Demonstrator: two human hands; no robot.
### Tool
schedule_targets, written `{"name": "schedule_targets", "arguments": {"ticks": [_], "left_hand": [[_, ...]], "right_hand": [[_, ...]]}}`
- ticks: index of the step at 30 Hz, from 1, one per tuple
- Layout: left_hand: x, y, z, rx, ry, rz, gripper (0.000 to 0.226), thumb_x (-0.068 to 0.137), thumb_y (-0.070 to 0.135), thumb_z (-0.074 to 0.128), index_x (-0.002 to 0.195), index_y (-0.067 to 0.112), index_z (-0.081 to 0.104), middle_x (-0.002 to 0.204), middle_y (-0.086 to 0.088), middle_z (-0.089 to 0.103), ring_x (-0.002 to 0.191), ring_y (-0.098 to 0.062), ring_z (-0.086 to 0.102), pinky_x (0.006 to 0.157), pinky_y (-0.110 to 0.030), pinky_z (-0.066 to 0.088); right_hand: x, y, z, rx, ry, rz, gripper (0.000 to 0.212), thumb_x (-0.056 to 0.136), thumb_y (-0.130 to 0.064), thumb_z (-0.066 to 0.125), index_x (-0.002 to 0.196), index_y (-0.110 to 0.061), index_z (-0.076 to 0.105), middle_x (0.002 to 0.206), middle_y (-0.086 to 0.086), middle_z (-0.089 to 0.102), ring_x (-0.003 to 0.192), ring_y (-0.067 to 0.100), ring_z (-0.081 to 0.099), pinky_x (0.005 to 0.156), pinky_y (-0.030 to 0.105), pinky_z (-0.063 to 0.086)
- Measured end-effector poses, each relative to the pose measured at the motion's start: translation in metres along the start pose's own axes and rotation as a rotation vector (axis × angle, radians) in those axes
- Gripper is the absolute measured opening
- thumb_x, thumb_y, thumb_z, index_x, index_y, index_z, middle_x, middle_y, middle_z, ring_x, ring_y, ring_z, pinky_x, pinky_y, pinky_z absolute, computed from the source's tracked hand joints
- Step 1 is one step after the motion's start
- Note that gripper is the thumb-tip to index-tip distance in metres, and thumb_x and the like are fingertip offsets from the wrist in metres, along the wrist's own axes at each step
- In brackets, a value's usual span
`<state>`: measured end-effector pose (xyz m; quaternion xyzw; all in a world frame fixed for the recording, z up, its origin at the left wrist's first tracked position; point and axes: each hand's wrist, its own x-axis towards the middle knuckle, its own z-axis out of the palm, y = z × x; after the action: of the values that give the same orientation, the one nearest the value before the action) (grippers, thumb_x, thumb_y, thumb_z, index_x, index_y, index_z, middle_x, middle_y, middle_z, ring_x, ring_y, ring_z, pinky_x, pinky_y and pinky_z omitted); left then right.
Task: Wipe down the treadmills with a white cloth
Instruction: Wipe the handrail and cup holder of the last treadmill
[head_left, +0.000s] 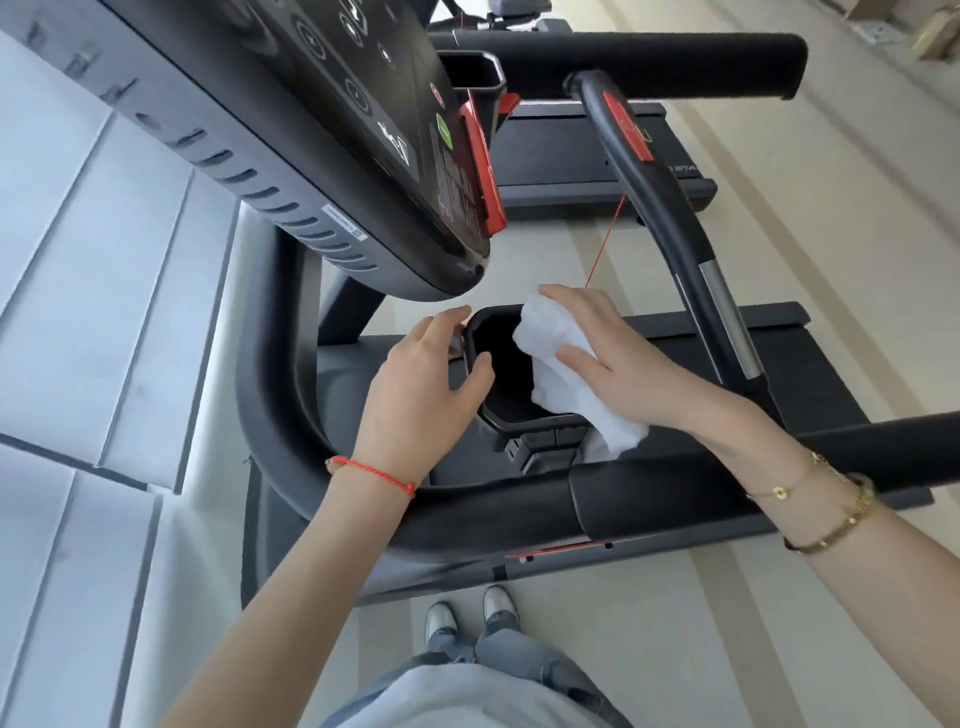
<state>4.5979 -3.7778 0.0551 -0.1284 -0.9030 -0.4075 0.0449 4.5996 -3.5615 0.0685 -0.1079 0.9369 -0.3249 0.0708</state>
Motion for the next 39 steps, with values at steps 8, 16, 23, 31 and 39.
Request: {"name": "schedule_targets", "arguments": {"ticks": [8, 16, 23, 31, 39], "left_hand": [[-0.005, 0.003, -0.001, 0.062, 0.061, -0.085, 0.028, 0.086, 0.042, 0.064, 0.100, 0.019, 0.071, 0.094, 0.009, 0.071, 0.092, -0.011, 0.065, 0.082, -0.038, 0.054], [-0.004, 0.003, -0.001, 0.051, 0.090, -0.079, 0.040, 0.082, 0.052, 0.057, 0.111, 0.027, 0.067, 0.099, 0.016, 0.069, 0.092, -0.003, 0.063, 0.084, -0.035, 0.054], [-0.004, 0.002, 0.001, 0.044, 0.022, -0.004, 0.046, 0.092, 0.034, 0.059, 0.136, 0.023, 0.054, 0.116, 0.006, 0.065, 0.103, -0.008, 0.061, 0.090, -0.037, 0.053], [-0.005, 0.000, 0.003, 0.042, 0.020, 0.005, 0.046, 0.092, 0.034, 0.058, 0.136, 0.021, 0.054, 0.114, 0.005, 0.066, 0.102, -0.011, 0.062, 0.089, -0.037, 0.053], [-0.008, 0.004, 0.001, 0.093, 0.051, -0.038, 0.047, 0.091, 0.040, 0.057, 0.133, 0.021, 0.057, 0.112, 0.008, 0.067, 0.103, -0.008, 0.061, 0.091, -0.033, 0.052]], "right_hand": [[0.062, -0.022, -0.009, -0.352, -0.212, -0.308, 0.034, 0.102, -0.026, 0.041, 0.131, -0.044, 0.043, 0.134, -0.019, 0.049, 0.106, 0.015, 0.054, 0.078, 0.034, 0.040], [0.049, -0.007, -0.006, -0.347, -0.053, -0.193, 0.029, 0.101, -0.033, 0.039, 0.129, -0.040, 0.041, 0.120, -0.007, 0.059, 0.098, 0.026, 0.057, 0.070, 0.035, 0.033], [-0.011, 0.000, 0.017, 0.101, 0.124, 0.194, 0.056, 0.101, -0.020, 0.043, 0.148, -0.029, 0.015, 0.148, 0.004, 0.032, 0.099, 0.021, 0.043, 0.078, 0.032, 0.032], [0.024, -0.002, -0.006, 0.037, -0.011, 0.176, 0.036, 0.104, -0.027, 0.040, 0.138, -0.022, 0.033, 0.101, -0.003, 0.047, 0.085, 0.018, 0.044, 0.061, 0.024, 0.030], [-0.006, 0.002, 0.007, 0.085, 0.067, 0.113, 0.053, 0.103, -0.020, 0.040, 0.149, -0.030, 0.018, 0.149, 0.001, 0.028, 0.107, 0.016, 0.044, 0.081, 0.028, 0.030]]}}
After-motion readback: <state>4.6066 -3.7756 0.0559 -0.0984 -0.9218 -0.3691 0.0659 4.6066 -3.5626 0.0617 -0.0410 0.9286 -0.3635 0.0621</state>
